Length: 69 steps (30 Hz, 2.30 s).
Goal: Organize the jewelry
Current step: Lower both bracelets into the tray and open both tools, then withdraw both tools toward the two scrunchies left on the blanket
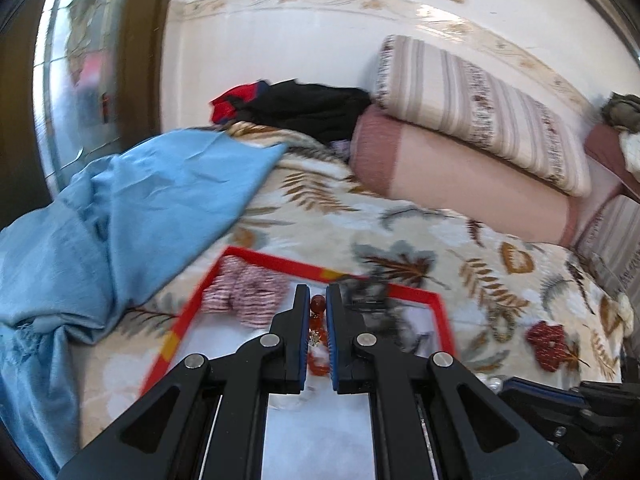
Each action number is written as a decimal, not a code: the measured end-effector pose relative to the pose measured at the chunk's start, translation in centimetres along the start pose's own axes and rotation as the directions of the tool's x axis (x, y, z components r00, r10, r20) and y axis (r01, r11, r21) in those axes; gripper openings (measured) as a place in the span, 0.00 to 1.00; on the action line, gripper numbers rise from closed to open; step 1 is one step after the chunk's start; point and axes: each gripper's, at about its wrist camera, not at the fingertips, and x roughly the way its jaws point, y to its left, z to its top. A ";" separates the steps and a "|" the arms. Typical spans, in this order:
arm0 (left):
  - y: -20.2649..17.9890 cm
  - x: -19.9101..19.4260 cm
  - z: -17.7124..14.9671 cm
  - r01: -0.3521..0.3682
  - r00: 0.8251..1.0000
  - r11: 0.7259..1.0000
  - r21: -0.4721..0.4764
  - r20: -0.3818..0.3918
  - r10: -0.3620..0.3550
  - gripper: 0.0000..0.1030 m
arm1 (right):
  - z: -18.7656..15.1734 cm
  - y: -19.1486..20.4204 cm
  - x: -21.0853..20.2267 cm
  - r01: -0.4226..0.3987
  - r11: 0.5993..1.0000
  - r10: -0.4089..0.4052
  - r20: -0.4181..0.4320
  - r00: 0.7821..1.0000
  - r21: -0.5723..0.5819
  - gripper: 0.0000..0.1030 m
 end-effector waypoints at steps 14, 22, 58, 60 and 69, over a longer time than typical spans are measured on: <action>5.3 4.4 -0.5 -0.117 0.981 0.988 -0.104 -0.169 0.098 0.07 | 0.2 0.7 6.4 0.013 1.000 -0.013 -0.091 0.996 0.006 0.11; 4.6 5.4 -1.1 -0.140 0.967 0.988 -0.067 -0.224 0.122 0.07 | -0.6 -2.2 7.2 0.075 0.996 -0.068 -0.118 0.991 0.054 0.11; 5.0 4.6 -0.5 -0.011 0.983 0.985 -0.175 -0.180 -0.021 0.27 | -2.8 -3.7 4.4 0.083 0.992 -0.072 -0.115 0.991 0.093 0.12; 4.2 4.3 -0.2 0.015 0.987 0.986 -0.169 -0.153 -0.042 0.33 | -2.8 -3.7 4.2 0.082 0.992 -0.071 -0.113 0.991 0.095 0.12; 1.1 4.1 0.3 0.096 0.989 0.987 -0.133 -0.104 -0.110 0.35 | -3.2 -5.0 2.3 0.094 0.987 -0.081 -0.101 0.992 0.127 0.12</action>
